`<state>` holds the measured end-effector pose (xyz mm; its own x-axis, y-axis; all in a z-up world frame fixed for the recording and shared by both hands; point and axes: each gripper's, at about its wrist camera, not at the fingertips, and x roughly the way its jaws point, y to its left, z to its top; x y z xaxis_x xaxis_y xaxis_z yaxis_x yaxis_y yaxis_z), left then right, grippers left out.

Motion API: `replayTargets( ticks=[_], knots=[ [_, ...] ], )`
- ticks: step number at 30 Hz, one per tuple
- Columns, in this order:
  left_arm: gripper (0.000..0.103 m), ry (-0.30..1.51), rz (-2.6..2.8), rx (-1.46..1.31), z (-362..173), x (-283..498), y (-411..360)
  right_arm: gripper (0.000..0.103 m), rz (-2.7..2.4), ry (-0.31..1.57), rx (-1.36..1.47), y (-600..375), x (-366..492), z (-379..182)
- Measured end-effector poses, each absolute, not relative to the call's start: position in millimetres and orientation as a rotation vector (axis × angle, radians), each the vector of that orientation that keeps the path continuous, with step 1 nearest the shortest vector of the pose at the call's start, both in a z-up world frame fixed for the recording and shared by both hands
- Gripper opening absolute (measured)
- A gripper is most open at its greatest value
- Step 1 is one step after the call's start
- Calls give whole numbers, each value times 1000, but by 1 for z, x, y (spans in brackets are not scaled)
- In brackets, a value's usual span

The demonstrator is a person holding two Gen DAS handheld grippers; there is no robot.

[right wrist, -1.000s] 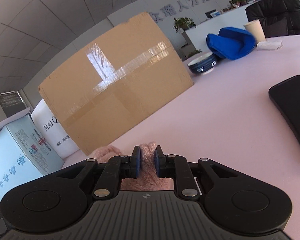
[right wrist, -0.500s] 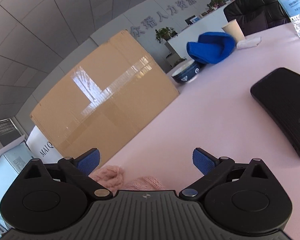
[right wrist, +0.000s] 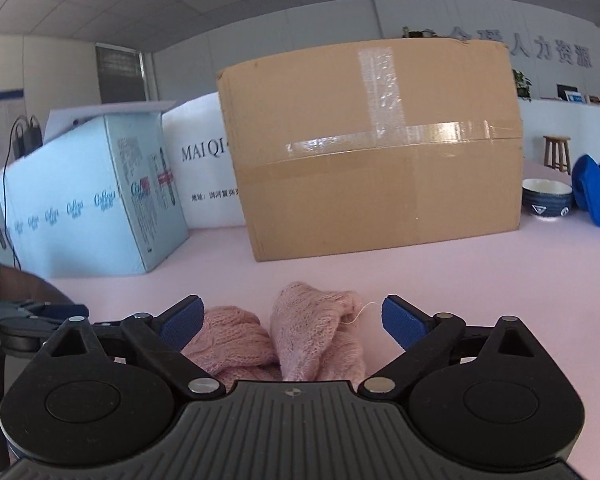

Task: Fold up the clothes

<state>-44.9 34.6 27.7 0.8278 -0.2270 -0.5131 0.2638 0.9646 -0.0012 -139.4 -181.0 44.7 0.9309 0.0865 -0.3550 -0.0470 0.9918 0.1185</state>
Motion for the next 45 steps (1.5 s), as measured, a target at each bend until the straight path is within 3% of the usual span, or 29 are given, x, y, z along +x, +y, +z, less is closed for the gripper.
replayTargets(
  ticks=[1, 3, 5, 9, 10, 11, 12, 13, 15, 27, 35, 45],
  knots=[
    [86, 557, -252, 79, 24, -41, 34, 76, 61, 385, 91, -178, -136, 46],
    [73, 631, -244, 60, 17, -31, 35, 55, 46, 422, 96, -176, -130, 45],
    [56, 654, -270, 43, 14, -30, 35, 52, 46, 459, 89, -175, -122, 40],
    [32, 597, -277, 141, 14, -38, 25, 52, 12, 489, 60, -177, -118, 36],
    [21, 572, -266, 205, 12, -43, 17, 50, 3, 500, 63, -178, -116, 34],
    [13, 560, -256, 243, 10, -47, 11, 39, 7, 514, 72, -179, -115, 34],
    [11, 553, -251, 261, 10, -48, 9, 25, 10, 529, 82, -180, -113, 33],
    [7, 546, -245, 279, 9, -49, 7, 21, 9, 543, 95, -181, -112, 33],
    [5, 539, -237, 300, 9, -51, 5, 13, -9, 541, 106, -180, -113, 35],
    [4, 578, -190, 314, 1, -43, 8, 11, -124, 452, 13, -159, -123, 53],
    [1, 760, -318, -166, 22, -17, 62, 12, -130, 455, 95, -163, -123, 57],
    [1, 663, -388, -192, 42, -32, 71, 12, -196, 362, 92, -176, -140, 79]
  ],
)
